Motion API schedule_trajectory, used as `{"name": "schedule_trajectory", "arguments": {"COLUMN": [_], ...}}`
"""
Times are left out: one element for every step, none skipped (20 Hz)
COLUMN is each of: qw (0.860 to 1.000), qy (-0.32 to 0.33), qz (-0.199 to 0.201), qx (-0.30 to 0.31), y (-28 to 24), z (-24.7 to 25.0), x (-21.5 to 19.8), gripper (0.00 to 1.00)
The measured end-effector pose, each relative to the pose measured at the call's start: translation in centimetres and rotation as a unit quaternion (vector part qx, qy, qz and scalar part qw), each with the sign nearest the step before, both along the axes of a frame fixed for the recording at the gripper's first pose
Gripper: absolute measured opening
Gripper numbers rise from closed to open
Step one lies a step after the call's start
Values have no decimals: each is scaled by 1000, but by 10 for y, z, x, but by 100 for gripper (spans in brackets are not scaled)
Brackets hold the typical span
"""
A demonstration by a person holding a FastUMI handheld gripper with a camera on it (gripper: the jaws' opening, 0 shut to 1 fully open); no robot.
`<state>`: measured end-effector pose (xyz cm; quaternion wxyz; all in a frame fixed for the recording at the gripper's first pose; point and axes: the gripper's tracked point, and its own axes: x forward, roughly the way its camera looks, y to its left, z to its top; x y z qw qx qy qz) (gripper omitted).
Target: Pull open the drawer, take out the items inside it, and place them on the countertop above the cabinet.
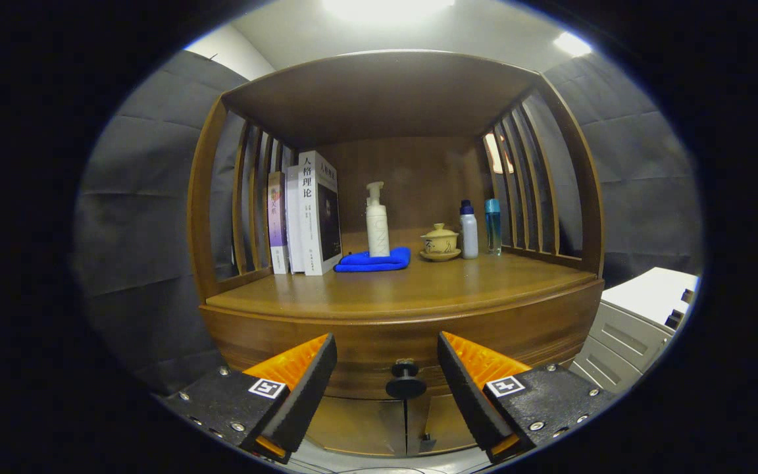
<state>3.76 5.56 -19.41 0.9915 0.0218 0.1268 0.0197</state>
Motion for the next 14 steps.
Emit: {"name": "schedule_trajectory", "arguments": {"qw": [1000, 1000, 1000, 1000, 1000, 1000, 999, 999, 999, 999, 999, 999, 999, 999], "qy": [3, 9, 15, 18, 21, 24, 27, 31, 34, 37, 39, 41, 43, 44], "qz": [0, 0, -1, 0, -1, -1, 0, 0, -2, -3, -4, -4, -3, -3], "qx": [-5, -10, -14, -16, -19, -21, -21, -20, -17, -15, -13, -14, -16, -17], "y": [-1, -2, -3, -3, -5, -6, -7, -8, -9, -11, -11, -13, -14, -15], "z": [-5, -14, -22, -29, -33, -39, -44, -49, -54, -57, -61, -64, -67, -70], "x": [0, 0, 0, 0, 0, 0, 2, 2, 3, 4, 6, 8, 10, 11], "gripper": [95, 95, 94, 94, 93, 93, 90, 88, 86, 85, 81, 77, 73, 68]}}
